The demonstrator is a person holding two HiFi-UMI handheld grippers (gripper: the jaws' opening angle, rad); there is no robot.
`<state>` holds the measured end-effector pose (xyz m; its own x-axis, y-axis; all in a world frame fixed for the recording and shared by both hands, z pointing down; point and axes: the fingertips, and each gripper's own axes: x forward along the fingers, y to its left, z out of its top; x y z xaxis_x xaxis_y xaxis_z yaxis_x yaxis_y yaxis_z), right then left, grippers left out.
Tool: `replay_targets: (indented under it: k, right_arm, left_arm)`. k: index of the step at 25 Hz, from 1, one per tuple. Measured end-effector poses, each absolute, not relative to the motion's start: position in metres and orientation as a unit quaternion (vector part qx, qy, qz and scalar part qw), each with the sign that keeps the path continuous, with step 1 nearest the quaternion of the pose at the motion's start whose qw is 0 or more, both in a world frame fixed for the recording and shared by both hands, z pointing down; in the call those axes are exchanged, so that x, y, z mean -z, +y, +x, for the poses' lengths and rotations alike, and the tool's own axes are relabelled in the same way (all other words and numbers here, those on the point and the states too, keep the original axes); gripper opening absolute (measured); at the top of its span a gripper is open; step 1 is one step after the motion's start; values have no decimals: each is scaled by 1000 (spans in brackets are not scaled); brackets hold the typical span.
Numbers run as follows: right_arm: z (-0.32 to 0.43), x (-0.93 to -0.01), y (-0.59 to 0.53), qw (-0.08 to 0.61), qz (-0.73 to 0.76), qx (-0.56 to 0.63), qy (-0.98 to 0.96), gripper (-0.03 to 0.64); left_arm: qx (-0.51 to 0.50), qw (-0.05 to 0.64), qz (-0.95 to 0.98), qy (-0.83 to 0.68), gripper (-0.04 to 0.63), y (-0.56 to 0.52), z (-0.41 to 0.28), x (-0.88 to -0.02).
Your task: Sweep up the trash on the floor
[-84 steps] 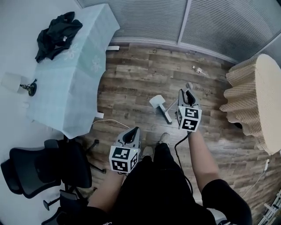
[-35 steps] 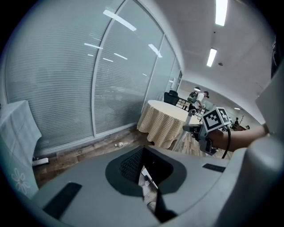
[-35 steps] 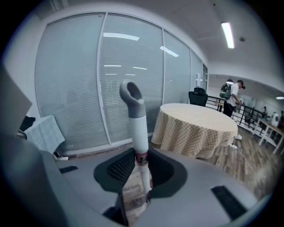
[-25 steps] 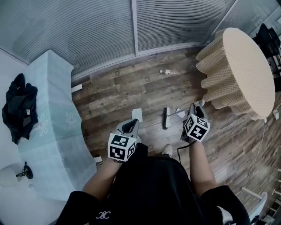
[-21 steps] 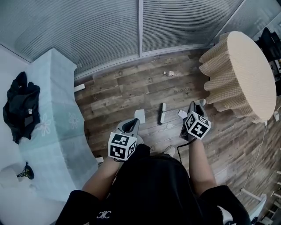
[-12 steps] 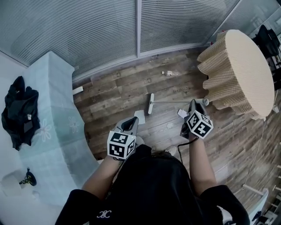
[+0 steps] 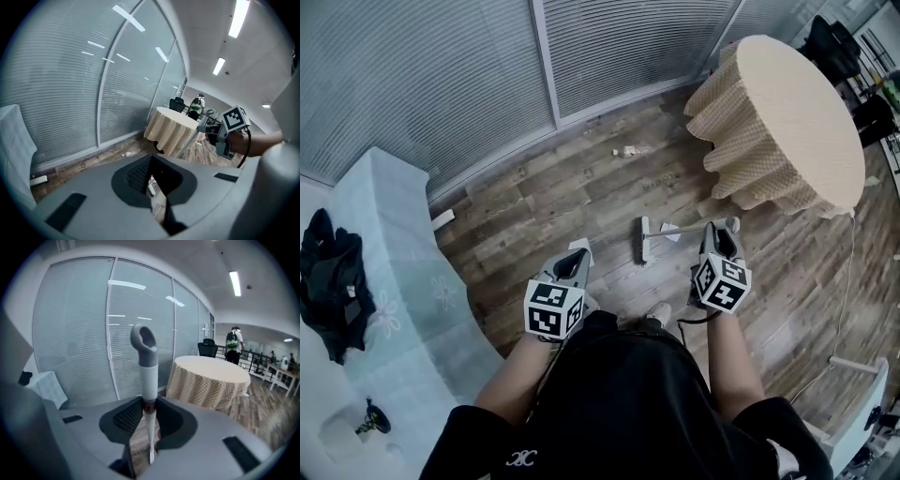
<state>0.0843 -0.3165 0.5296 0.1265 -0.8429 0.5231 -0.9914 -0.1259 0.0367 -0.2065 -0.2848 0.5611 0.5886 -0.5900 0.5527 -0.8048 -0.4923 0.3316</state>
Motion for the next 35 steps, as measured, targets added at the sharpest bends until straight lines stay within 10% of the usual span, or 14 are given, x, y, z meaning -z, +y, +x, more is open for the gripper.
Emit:
replay_targets:
  k: [11,35]
  right_arm:
    - [102,-567,-286,260,714,-200,-618,100]
    - [-2,-553,-337,170,656,-269,-684,100]
  left_arm:
    - [-188,286,853,-393,-5,-281,-175,-558]
    - [-167,303,816,-463,-5,-278,-255,-563]
